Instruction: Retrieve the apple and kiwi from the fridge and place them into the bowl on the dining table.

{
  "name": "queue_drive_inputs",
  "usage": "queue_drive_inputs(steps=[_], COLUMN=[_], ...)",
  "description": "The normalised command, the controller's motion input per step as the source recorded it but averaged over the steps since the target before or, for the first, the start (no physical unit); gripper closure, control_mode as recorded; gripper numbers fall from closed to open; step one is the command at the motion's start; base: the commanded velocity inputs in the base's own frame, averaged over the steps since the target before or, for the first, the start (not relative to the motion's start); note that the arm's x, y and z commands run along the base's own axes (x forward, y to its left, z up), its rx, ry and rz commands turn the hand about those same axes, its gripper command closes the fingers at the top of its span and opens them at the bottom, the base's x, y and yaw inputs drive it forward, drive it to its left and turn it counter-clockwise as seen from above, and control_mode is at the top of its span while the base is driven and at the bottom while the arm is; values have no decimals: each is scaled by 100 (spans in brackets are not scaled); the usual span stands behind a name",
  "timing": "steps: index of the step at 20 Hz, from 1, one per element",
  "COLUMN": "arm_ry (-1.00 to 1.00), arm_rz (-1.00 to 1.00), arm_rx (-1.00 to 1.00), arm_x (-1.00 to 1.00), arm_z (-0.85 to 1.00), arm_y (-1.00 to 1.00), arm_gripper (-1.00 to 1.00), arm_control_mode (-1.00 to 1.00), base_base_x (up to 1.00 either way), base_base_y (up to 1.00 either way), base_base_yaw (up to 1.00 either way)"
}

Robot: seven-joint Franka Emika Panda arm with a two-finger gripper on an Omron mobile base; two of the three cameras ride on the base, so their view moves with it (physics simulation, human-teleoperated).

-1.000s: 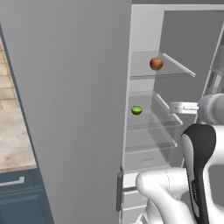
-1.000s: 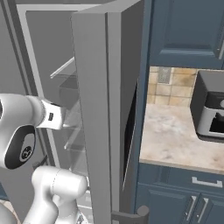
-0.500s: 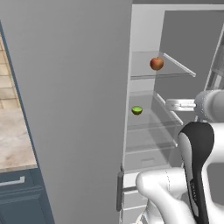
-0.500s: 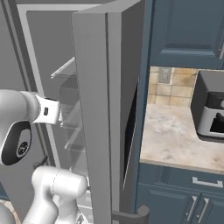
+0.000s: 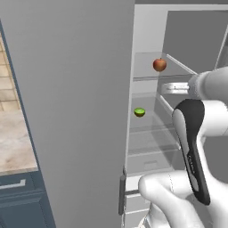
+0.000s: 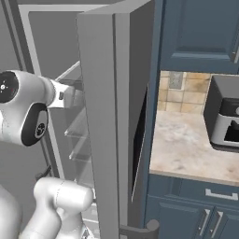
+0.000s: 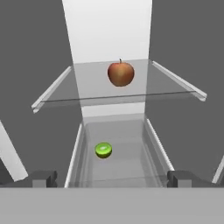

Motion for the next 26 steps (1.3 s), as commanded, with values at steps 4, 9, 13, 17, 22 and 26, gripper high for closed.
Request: queue_drive_inputs(steps=[4,9,13,17,22,26], arm_ry=[9,6,0,0,0,0], arm_rz=[-12,-9,-1,0,1,0], arm_rx=[0,0,0,0,0,0], arm_x=[61,57,43,31,38,47], arm_z=[16,8,4,1,0,0], arm_y=[0,-6,-14,-16,-7,-13], arm_gripper=[-100,-100,-100,-100,-100,-100], arm_control_mode=[-100,-100,-100,-100,-100,-100], base_base_x=[0,0,0,0,0,0], base_base_y=[0,0,0,0,0,0], base_base_yaw=[0,0,0,0,0,0])
